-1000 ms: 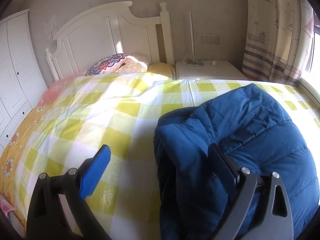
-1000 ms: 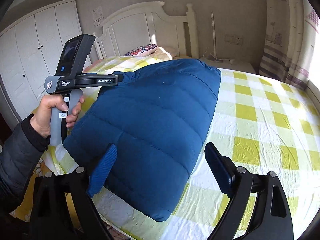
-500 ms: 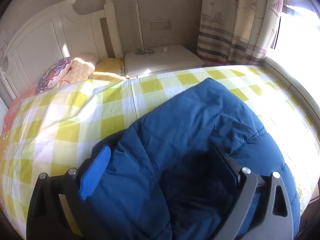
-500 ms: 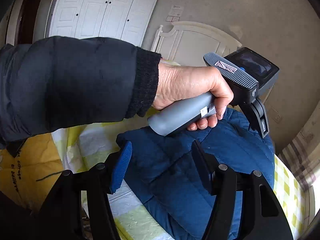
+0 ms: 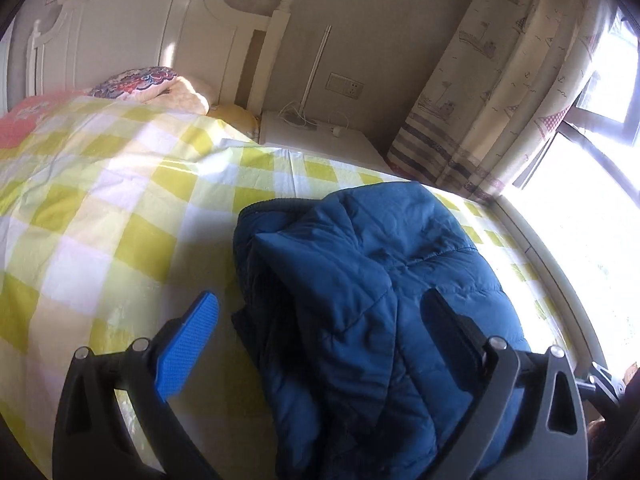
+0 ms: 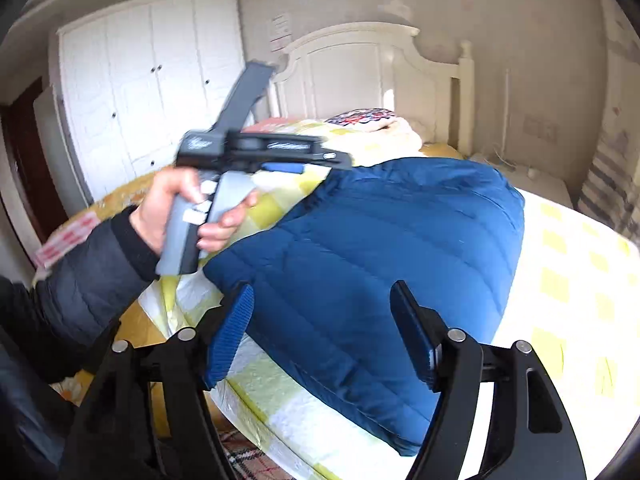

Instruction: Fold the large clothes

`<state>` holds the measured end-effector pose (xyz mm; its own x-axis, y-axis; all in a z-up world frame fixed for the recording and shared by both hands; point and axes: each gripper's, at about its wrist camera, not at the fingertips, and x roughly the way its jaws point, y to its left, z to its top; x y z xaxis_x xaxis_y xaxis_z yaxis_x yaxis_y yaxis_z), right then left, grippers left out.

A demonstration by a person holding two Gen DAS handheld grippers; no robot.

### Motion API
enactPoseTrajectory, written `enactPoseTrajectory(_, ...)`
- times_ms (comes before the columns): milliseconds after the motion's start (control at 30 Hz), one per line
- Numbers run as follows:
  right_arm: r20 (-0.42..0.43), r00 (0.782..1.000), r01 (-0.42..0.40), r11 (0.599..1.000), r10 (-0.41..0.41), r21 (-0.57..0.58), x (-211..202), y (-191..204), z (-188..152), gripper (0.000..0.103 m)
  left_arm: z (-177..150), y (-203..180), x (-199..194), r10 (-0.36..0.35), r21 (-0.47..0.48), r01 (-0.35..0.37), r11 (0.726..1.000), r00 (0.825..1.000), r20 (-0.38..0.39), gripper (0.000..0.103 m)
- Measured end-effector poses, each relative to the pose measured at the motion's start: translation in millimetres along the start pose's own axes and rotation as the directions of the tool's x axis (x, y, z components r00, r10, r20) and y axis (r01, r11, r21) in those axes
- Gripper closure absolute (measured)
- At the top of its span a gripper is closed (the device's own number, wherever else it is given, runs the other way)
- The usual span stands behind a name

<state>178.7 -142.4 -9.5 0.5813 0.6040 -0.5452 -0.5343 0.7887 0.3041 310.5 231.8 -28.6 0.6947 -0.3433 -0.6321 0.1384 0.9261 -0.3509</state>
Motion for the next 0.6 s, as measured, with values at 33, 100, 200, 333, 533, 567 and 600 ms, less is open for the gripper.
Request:
enactPoseTrajectory(33, -0.001, 1.0, -0.009, 0.993, 0.009, 0.115, -5.4, -31.6, -2.3, 0.007, -9.5, 14.1, -1.0, -0.011, -0.057, 0.009, 0.998, 0.999, -0.031, 0.003)
enactPoseTrajectory(100, -0.051, 0.995, -0.06, 0.932, 0.084, 0.356, 1.3, -86.9, -8.3, 0.007, -29.3, 37.9, 8.6, -0.077, -0.167, 0.056, 0.984, 0.99, -0.122, 0.003)
enactPoseTrajectory(200, -0.054, 0.983, -0.125, 0.859, 0.174, 0.496, 17.7, -115.6, -13.4, 0.007, -51.9, 54.3, 19.3, -0.191, -0.277, 0.143, 0.95, 0.969, -0.155, 0.003)
enactPoseTrajectory(333, -0.106, 0.958, -0.174, 0.831, 0.268, 0.528, 62.1, -111.9, -4.8, 0.007, -54.6, 56.0, 20.7, -0.264, -0.329, 0.211, 0.921, 0.956, -0.126, 0.003)
enactPoseTrajectory(533, -0.148, 0.933, -0.2, 0.813, 0.328, 0.546, 99.8, -98.9, -3.8, 0.004, -56.8, 54.0, 31.3, -0.271, -0.326, 0.204, 0.923, 0.946, -0.178, 0.002)
enactPoseTrajectory(567, -0.147, 0.931, -0.205, 0.81, 0.335, 0.549, 99.9, -97.5, -4.7, 0.004, -57.9, 53.2, 30.8, -0.272, -0.316, 0.207, 0.926, 0.946, -0.178, 0.002)
enactPoseTrajectory(600, -0.149, 0.928, -0.207, 0.807, 0.341, 0.554, 102.0, -96.7, -5.5, 0.004, -58.4, 51.5, 31.5, -0.268, -0.305, 0.205, 0.93, 0.947, -0.179, 0.002)
